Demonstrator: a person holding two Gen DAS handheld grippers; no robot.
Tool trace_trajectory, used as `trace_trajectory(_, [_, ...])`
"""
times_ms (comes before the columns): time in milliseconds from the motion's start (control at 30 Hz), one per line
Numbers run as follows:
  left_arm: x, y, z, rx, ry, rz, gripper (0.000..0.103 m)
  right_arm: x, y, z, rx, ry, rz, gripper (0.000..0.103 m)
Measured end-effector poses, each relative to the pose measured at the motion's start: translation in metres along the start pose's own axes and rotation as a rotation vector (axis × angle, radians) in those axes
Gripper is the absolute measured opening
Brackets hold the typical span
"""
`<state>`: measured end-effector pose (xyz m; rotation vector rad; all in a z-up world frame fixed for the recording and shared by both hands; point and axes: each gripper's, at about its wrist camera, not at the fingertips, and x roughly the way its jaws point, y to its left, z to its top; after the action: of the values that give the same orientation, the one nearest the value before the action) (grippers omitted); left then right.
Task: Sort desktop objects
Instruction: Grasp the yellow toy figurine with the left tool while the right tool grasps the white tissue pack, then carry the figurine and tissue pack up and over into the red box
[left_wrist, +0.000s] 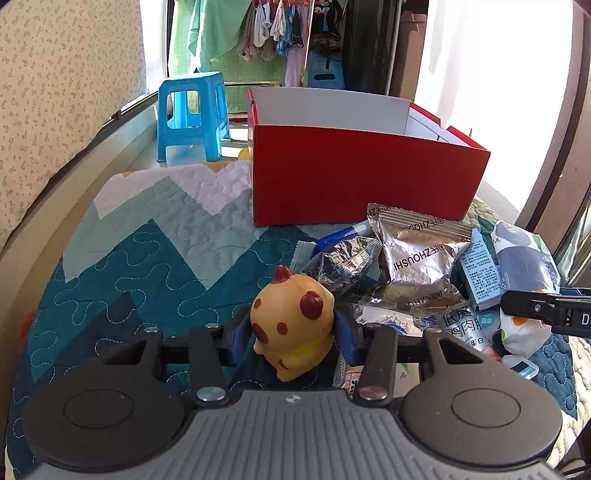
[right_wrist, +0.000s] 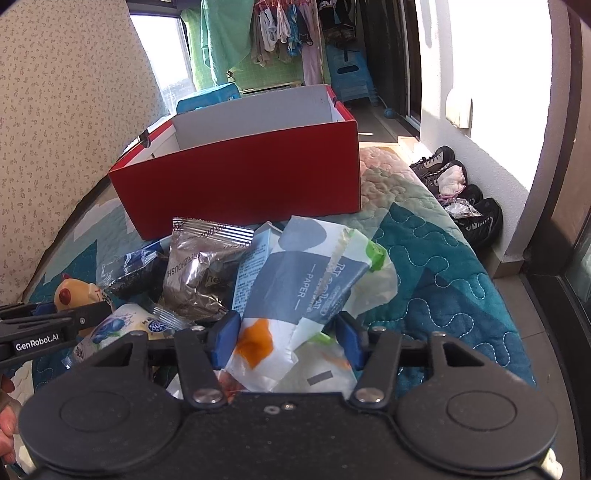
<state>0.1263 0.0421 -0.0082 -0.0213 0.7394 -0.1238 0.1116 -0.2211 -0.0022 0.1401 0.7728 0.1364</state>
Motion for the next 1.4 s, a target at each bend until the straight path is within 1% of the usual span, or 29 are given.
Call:
trace_trajectory(33, [0.000,0.000,0.000,0.001,-0.001,-0.001,0.046,-0.001,0.000,0.000,-0.002,-0.002,-0.001,0.052])
trace_trajectory(133, [-0.001,0.001,0.000,-0.002,0.002,0.002,0.045,-0.004,0.001,0.000,-0.016,-0.012,-0.007,0.044])
trace_trajectory(267, [-0.006,0.005,0.000,-0.008,0.001,0.004,0.045,-0.013,0.002,0.000,-0.032,-0.039,-0.014,0.040])
trace_trajectory(500, [-0.026,0.010,0.002,0.002,-0.016,0.000,0.044,-0.027,0.001,0.002,-0.039,-0.063,-0.003,0.040])
trace_trajectory(667, [-0.041,0.010,0.005,0.012,-0.021,-0.030,0.044,-0.036,0.005,0.004,-0.050,-0.055,0.032,0.040])
trace_trajectory(933, [-0.059,-0.003,0.014,0.089,-0.030,-0.070,0.044,-0.055,0.018,0.013,-0.111,-0.054,0.081,0.040])
trace_trajectory(1000, [-0.064,-0.008,0.020,0.113,-0.042,-0.079,0.044,-0.059,0.022,0.019,-0.128,-0.057,0.092,0.040])
trace_trajectory(1067, [-0.068,-0.014,0.026,0.135,-0.059,-0.072,0.044,-0.063,0.026,0.025,-0.147,-0.066,0.094,0.040])
trace_trajectory(1233, [-0.073,-0.028,0.051,0.194,-0.099,-0.064,0.045,-0.066,0.032,0.044,-0.177,-0.083,0.087,0.040])
trace_trajectory(1400, [-0.074,-0.038,0.077,0.229,-0.118,-0.063,0.045,-0.067,0.038,0.063,-0.216,-0.101,0.086,0.040])
